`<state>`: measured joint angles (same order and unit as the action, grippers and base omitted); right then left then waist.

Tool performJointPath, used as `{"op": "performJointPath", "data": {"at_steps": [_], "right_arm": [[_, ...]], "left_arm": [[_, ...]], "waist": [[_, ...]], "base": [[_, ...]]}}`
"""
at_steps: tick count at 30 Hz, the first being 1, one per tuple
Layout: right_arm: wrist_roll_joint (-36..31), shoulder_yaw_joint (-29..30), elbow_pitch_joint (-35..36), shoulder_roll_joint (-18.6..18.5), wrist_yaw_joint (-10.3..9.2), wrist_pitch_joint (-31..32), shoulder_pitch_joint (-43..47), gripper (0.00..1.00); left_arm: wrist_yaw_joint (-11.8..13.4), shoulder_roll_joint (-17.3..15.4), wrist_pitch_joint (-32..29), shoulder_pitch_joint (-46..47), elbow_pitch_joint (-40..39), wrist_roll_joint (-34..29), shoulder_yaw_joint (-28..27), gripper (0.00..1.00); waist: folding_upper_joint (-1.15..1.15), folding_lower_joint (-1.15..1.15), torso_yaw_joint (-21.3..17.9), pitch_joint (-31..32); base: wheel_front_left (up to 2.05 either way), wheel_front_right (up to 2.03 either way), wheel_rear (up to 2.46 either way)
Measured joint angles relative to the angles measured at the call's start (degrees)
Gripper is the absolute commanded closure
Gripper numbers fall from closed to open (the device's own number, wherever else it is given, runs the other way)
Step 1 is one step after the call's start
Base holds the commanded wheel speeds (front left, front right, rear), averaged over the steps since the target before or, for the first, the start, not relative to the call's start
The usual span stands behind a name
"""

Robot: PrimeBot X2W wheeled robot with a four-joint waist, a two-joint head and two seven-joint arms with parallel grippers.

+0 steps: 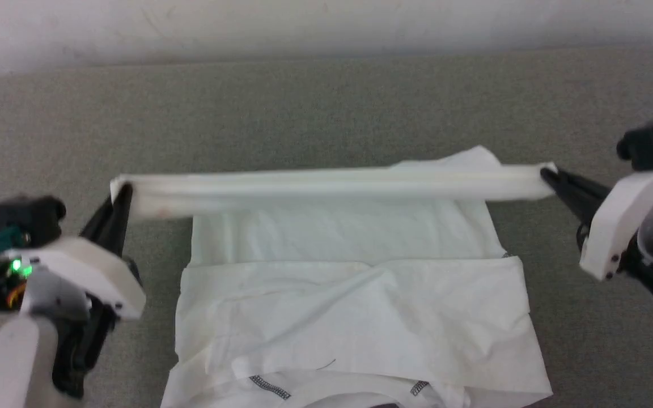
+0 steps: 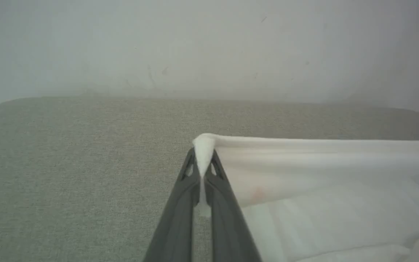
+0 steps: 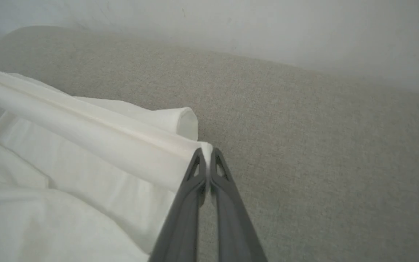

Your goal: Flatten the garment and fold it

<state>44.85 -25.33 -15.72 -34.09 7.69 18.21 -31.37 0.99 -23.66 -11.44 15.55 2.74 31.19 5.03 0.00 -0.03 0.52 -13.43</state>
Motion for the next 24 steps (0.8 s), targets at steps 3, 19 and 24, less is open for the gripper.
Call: {"op": "performJointPath", "data": {"at_steps": [3, 19, 24], "right_arm": [[-0.81, 3.00, 4.83, 0.57, 0.01, 1.41, 8.04, 1.00], [-10.61, 21.23, 19.02, 16.37, -0.05, 10.55, 42.11, 1.00], [-13.67, 24.87, 19.57, 21.15, -0.14, 12.30, 48.11, 0.00]], "left_arm": [[2.86, -0.48, -2.22, -10.61, -6.27, 0.44, -1.20, 1.00], [8.22, 2.82, -8.64, -33.31, -11.31, 5.09, -0.64, 1.00], [7.67, 3.88, -10.12, -35.20, -8.02, 7.37, 0.54, 0.00]], "waist": [[0.00, 0.00, -0.71, 2.85], [0.00, 0.02, -2.76, 8.12], [0.00, 0.02, -2.39, 8.47]], "base": [[0.00, 0.00, 0.00], [0.00, 0.00, 0.00], [0.00, 0.00, 0.00]]}}
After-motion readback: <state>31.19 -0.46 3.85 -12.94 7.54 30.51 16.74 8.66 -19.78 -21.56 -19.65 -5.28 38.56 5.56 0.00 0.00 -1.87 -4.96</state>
